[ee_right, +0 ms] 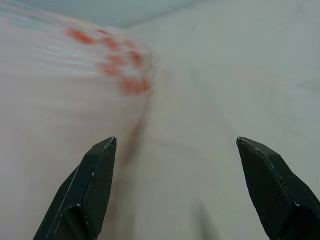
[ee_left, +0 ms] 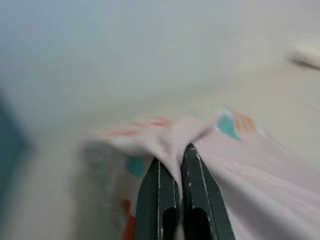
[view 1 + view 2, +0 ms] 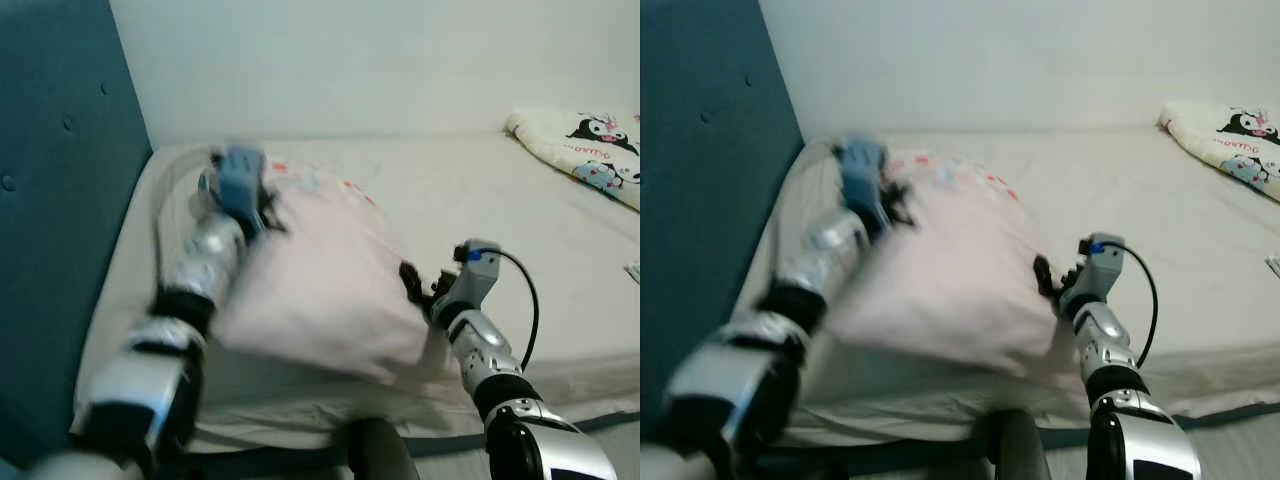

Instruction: Clean up the room

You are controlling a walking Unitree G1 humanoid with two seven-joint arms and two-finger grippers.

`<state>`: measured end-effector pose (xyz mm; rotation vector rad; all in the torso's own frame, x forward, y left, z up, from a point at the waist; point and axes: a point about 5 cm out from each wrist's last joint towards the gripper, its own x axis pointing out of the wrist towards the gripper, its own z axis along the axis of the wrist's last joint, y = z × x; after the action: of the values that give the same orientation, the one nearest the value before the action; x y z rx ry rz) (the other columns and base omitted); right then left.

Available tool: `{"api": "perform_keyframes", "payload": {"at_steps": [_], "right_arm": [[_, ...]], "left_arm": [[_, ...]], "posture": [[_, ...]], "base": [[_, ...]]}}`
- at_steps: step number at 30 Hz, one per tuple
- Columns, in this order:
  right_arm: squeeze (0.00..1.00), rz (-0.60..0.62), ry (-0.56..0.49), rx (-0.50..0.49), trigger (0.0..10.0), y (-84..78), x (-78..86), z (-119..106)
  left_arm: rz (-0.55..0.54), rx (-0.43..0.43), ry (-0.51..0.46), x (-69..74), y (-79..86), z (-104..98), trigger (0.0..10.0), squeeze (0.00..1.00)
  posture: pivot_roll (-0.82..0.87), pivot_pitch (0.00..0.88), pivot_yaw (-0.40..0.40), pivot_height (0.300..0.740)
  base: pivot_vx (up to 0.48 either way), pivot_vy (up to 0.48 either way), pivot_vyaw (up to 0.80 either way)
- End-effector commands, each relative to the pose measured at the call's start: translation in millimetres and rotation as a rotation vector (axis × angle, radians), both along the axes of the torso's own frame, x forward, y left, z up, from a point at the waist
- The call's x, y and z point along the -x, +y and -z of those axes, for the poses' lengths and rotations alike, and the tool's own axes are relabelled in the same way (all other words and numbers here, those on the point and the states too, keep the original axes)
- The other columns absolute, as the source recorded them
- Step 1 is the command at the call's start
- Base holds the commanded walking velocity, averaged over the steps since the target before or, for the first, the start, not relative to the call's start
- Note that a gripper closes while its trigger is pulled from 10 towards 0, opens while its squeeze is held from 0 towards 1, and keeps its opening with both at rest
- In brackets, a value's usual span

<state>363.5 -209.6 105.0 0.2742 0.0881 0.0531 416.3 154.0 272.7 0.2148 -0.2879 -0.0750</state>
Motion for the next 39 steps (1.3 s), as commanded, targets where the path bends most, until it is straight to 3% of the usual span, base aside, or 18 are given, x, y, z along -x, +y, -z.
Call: {"api": "perform_keyframes", "payload": {"at_steps": [1, 4, 6, 7, 10, 14, 15, 17, 18, 21, 23, 25, 27, 30, 36, 39], "right_arm": [[0.0, -0.018, -0.04, -0.01, 10.0, 5.0, -3.7, -8], [0.0, -0.033, -0.059, -0.012, 10.0, 8.0, -5.3, -12], [0.0, -0.061, -0.081, -0.007, 10.0, 11.9, -6.1, -15], [0.0, -0.061, -0.081, -0.007, 10.0, 11.9, -6.1, -15], [0.0, -0.083, -0.103, -0.016, 10.0, 13.6, -5.8, -18], [0.0, -0.087, -0.107, -0.017, 10.0, 13.8, -5.5, -18], [0.0, -0.106, -0.104, -0.013, 10.0, 16.7, -4.7, -16], [0.0, -0.106, -0.104, -0.013, 10.0, 16.7, -4.7, -16], [0.0, -0.115, -0.102, -0.011, 10.0, 17.9, -4.3, -16], [0.0, -0.122, -0.101, -0.008, 10.0, 18.4, -4.1, -16], [0.0, -0.137, -0.103, -0.008, 10.0, 19.4, -4.9, -17], [0.0, -0.137, -0.103, -0.008, 10.0, 19.4, -4.9, -17], [0.0, -0.153, -0.103, -0.011, 10.0, 22.9, -6.2, -18], [0.0, -0.179, -0.1, -0.008, 10.0, 29.5, -6.5, -17], [0.0, -0.215, -0.088, 0.006, 10.0, 37.1, -6.7, -16], [0.0, -0.219, -0.082, 0.008, 10.0, 39.2, -7.0, -15]], "left_arm": [[-0.096, -0.051, -0.053, 0.0, 10.7, -7, 0.0, 0.0], [-0.18, -0.074, -0.035, -1.3, 25.4, -5, 0.0, 0.0], [-0.287, -0.068, 0.005, -0.1, 46.4, 3, 0.0, 0.0], [-0.287, -0.068, 0.005, -0.1, 46.4, 3, 0.0, 0.0], [-0.454, -0.038, 0.079, 6.6, 77.8, 28, 0.0, 0.0], [-0.51, -0.013, 0.109, 10.4, 87.3, 39, 0.0, 0.0], [-0.69, -0.011, 0.167, 28.3, 117.4, 73, 0.0, 0.0], [-0.69, -0.011, 0.167, 28.3, 117.4, 73, 0.0, 0.0], [-0.756, -0.02, 0.181, 36.3, 128.3, 84, 0.0, 0.0], [-0.813, -0.022, 0.185, 43.4, 138.6, 91, 0.0, 0.0], [-0.909, -0.014, 0.167, 55.1, 157.0, 95, 0.0, 0.0], [-0.909, -0.014, 0.167, 55.1, 157.0, 95, 0.0, 0.0], [-0.991, 0.014, 0.141, 67.0, 170.3, 100, 0.0, 0.0], [-1.029, 0.048, 0.128, 76.1, 175.7, 107, 0.0, 0.0], [-0.998, 0.093, 0.159, 78.9, 167.3, 121, 0.0, 0.0], [-0.951, 0.169, 0.272, 78.3, 153.2, 145, 0.0, 0.0]], "posture": [[-0.13, 0.0, -0.002, 0.483], [-0.13, 0.0, -0.002, 0.483], [-0.13, 0.0, 0.004, 0.483], [-0.13, 0.0, 0.004, 0.483], [-0.13, 0.0, 0.009, 0.483], [-0.13, 0.0, 0.005, 0.483], [-0.13, 0.0, -0.009, 0.483], [-0.13, 0.0, -0.009, 0.483], [-0.13, 0.0, -0.01, 0.483], [-0.12, 0.0, -0.016, 0.483], [-0.11, 0.0, -0.021, 0.483], [-0.11, 0.0, -0.021, 0.483], [-0.1, 0.0, -0.024, 0.483], [-0.1, 0.0, -0.032, 0.483], [-0.09, 0.0, -0.036, 0.483], [-0.08, 0.0, -0.033, 0.483]], "base": [[0.0, 0.0, 0.0], [0.0, 0.0, 0.0], [0.0, 0.0, 0.0], [0.0, 0.0, 0.0], [0.0, 0.0, 0.0], [0.0, 0.0, 0.0], [0.0, 0.0, 0.0], [0.0, 0.0, 0.0], [0.0, 0.0, 0.0], [0.0, 0.0, 0.0], [0.0, 0.0, 0.0], [0.0, 0.0, 0.0], [0.0, 0.0, 0.0], [0.0, 0.0, 0.0], [0.0, 0.0, 0.0], [0.0, 0.0, 0.0]]}}
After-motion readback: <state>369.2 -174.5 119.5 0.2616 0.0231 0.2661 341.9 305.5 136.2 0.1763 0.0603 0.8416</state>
